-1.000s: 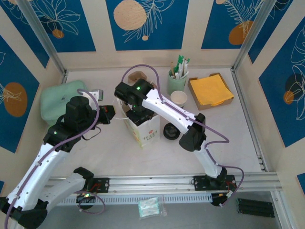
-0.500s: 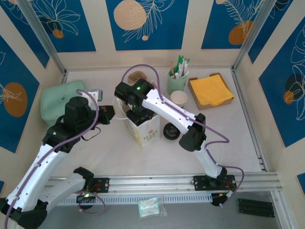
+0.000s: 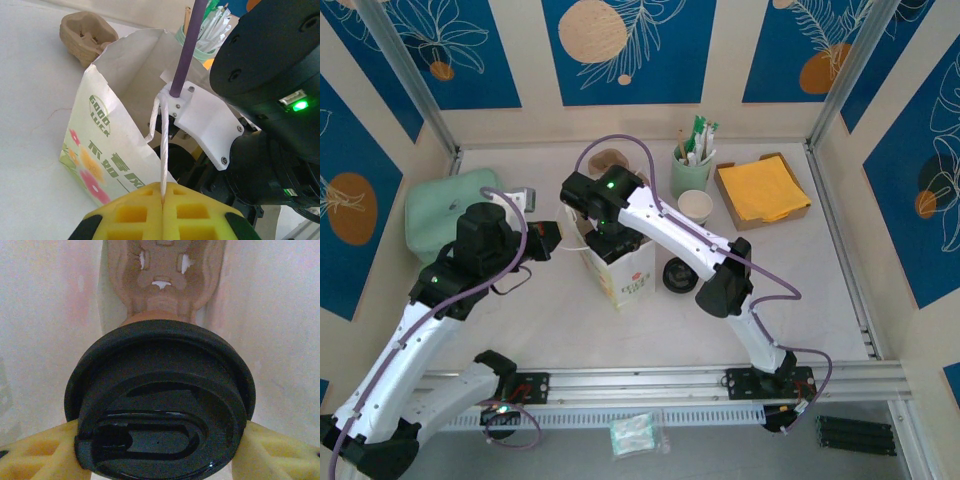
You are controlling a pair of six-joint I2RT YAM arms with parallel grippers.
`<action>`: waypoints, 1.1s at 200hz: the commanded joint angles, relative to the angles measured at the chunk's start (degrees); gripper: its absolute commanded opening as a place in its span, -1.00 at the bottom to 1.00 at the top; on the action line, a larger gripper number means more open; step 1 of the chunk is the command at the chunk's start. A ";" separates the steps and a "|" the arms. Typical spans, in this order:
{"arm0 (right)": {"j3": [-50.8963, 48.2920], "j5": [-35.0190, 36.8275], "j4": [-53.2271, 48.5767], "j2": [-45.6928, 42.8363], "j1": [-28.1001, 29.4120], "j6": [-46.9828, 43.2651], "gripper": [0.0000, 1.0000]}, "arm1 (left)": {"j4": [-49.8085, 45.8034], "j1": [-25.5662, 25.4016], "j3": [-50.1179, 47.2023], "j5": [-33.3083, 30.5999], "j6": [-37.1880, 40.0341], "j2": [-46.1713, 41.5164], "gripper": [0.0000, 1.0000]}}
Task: Pack the takeout coffee
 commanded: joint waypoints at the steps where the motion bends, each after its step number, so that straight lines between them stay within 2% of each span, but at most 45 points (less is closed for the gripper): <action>1: 0.29 0.08 -8.74 -0.39 0.35 0.82 0.24 | 0.17 0.60 -0.37 0.16 -0.57 -0.57 -1.00; 220: 0.13 -0.18 -8.37 0.06 0.17 0.43 0.24 | 0.08 0.64 -0.23 0.24 -0.70 -0.37 -1.00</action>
